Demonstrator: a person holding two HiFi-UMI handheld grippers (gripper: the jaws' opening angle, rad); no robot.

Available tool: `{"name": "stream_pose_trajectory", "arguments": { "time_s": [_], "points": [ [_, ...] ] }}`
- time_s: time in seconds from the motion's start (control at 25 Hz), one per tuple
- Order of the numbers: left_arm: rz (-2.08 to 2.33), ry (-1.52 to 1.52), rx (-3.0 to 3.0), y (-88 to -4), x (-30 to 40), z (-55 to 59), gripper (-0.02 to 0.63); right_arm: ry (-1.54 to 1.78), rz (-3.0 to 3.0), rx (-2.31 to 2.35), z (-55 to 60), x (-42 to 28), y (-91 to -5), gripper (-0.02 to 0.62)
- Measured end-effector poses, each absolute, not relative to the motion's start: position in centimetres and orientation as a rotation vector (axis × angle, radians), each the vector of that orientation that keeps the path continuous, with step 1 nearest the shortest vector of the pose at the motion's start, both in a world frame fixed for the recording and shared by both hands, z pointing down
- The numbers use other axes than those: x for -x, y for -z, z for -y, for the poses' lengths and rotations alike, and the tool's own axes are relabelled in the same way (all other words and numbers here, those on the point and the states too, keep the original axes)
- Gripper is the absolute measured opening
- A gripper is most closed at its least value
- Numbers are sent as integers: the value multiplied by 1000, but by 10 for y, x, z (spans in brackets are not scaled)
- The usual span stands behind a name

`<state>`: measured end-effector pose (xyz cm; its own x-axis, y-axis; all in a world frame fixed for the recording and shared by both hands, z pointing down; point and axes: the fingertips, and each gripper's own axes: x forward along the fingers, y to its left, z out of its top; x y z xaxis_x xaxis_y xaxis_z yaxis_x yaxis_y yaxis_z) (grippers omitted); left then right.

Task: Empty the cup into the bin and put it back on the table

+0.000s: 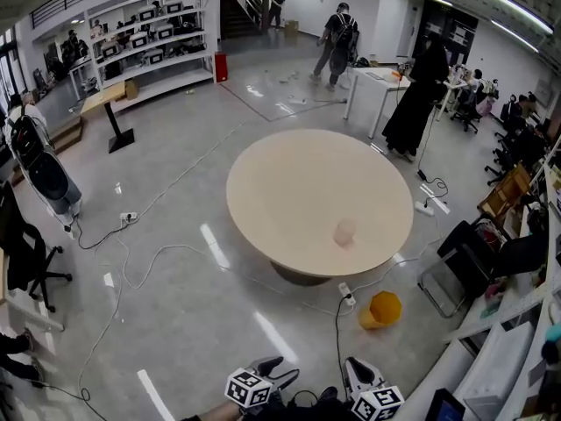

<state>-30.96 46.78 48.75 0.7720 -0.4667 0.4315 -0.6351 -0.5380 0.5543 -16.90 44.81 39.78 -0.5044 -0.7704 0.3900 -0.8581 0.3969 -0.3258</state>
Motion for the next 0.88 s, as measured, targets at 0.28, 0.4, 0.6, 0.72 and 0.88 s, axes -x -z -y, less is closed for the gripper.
{"name": "stream_pose_trajectory", "arguments": {
  "time_s": [0.28,0.4,0.6,0.72,0.88],
  "points": [
    [867,-275,-2218,-485,312,-431,278,-817,2489,-1446,-416,171,-408,18],
    [902,-276,-2203,-485,302,-421,278,-828,2538,-1398,-388,170,-406,18],
    [1003,-291,-2175,-477,285,-392,278,-832,2625,-1302,-337,154,-397,18],
    [1068,-270,-2168,-465,269,-365,278,-856,2660,-1257,-309,141,-394,18],
    [1097,-266,-2169,-458,227,-346,278,-894,2695,-1188,-291,114,-399,18]
  ]
}}
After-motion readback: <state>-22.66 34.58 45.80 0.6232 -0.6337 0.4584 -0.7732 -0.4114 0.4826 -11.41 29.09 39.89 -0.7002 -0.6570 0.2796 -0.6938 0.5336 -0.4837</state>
